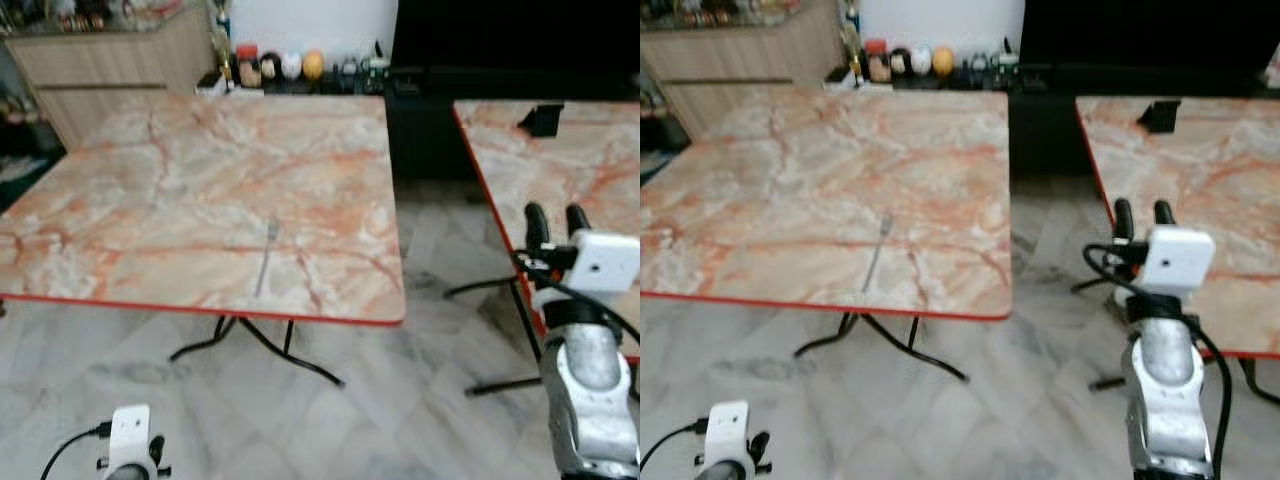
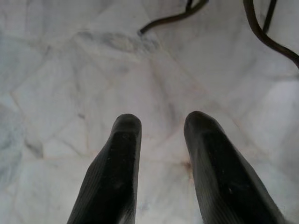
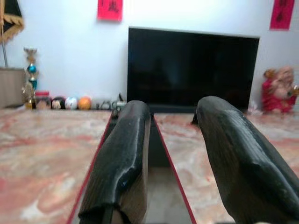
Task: Setting the table
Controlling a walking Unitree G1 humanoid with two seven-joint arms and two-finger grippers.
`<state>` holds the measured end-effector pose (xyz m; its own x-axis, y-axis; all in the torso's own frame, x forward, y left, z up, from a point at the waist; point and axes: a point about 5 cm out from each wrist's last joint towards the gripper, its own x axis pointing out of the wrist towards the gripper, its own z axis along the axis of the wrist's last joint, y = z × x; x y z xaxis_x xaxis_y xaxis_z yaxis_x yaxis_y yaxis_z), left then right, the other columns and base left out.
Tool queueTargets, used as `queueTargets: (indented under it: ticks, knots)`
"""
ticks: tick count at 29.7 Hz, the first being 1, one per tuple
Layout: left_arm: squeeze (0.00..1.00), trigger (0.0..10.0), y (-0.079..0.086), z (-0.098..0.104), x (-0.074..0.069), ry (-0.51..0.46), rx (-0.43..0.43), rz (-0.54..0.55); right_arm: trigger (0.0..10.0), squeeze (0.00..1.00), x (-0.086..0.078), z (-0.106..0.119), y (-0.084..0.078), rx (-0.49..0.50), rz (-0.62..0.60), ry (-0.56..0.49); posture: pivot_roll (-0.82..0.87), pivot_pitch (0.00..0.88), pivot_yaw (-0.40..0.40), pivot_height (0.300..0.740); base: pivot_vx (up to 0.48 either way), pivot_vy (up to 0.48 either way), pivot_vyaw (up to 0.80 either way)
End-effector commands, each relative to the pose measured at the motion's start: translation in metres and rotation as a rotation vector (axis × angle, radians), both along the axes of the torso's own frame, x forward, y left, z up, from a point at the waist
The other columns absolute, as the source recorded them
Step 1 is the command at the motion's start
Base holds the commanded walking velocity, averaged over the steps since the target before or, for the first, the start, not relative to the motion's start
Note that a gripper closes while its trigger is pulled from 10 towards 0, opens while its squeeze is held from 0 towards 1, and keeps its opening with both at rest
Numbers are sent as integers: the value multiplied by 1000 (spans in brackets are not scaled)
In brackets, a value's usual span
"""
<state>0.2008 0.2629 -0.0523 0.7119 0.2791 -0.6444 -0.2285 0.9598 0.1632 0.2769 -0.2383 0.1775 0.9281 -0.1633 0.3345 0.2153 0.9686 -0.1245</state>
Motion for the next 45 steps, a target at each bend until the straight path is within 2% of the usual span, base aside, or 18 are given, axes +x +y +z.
queueTargets:
  ticks: [1,10,39,45]
  knots:
    - [0,10000,6,-1,-5,17,13,2,10000,0,2,4,10,4,38,-16,18,0,14,740,0,319,0]
    - [0,10000,4,0,-3,14,16,-11,10000,0,5,1,15,17,54,-12,23,0,16,740,0,315,0]
    - [0,10000,2,-2,-4,14,17,-7,10000,0,8,-3,17,20,69,21,23,0,3,740,0,310,0]
    - [0,10000,2,-2,-5,14,16,-3,10000,0,8,-1,14,18,65,18,19,0,5,740,0,0,0]
